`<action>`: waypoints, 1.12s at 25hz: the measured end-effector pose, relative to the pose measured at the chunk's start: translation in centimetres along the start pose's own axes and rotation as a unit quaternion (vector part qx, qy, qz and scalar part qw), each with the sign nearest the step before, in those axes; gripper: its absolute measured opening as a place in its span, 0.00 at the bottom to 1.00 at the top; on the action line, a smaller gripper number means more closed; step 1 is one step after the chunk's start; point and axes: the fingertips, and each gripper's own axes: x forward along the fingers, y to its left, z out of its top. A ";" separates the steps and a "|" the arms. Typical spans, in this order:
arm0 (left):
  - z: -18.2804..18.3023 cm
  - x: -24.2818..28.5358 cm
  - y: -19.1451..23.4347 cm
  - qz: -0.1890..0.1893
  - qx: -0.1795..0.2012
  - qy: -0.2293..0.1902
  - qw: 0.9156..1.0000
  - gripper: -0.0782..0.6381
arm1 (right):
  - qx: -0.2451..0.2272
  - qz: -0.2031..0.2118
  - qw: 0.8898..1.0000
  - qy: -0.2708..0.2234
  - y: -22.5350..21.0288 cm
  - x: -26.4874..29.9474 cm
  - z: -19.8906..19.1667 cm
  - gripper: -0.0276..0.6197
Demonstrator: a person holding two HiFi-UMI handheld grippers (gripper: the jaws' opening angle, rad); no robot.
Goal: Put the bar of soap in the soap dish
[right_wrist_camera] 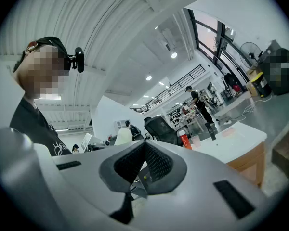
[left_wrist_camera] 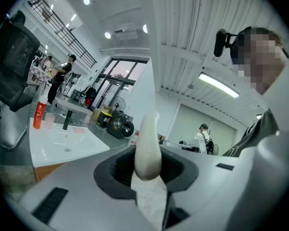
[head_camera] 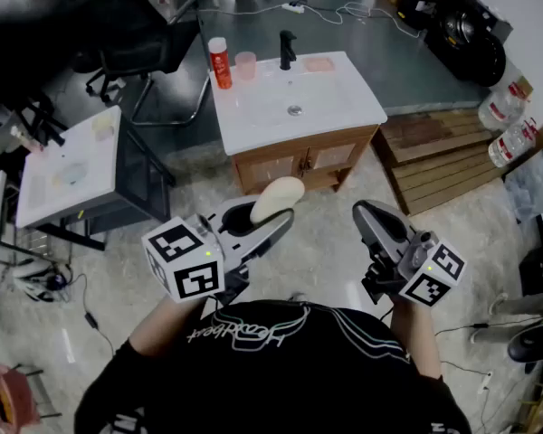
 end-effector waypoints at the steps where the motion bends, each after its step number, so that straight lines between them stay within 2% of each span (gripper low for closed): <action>1: 0.2 0.1 -0.1 0.002 0.000 -0.001 1.000 0.29 | -0.002 0.003 1.000 0.000 0.1 0.0 0.3 0.08; 8: 1.2 1.6 -1.0 0.014 0.004 -0.007 1.000 0.29 | -0.020 0.006 1.000 -0.005 -0.9 -1.6 2.8 0.08; 12: 1.2 2.7 -1.2 0.029 0.007 -0.005 1.000 0.29 | -0.039 0.022 0.999 -0.006 -0.9 -2.5 3.5 0.08; 17: 1.1 5.0 -1.4 0.037 0.008 -0.007 0.999 0.29 | -0.064 0.019 0.998 0.008 -3.0 -3.6 4.3 0.09; 28: -0.7 11.6 -3.6 0.049 -0.018 -0.008 0.999 0.29 | -0.045 0.013 0.999 0.028 -7.7 -9.2 3.9 0.09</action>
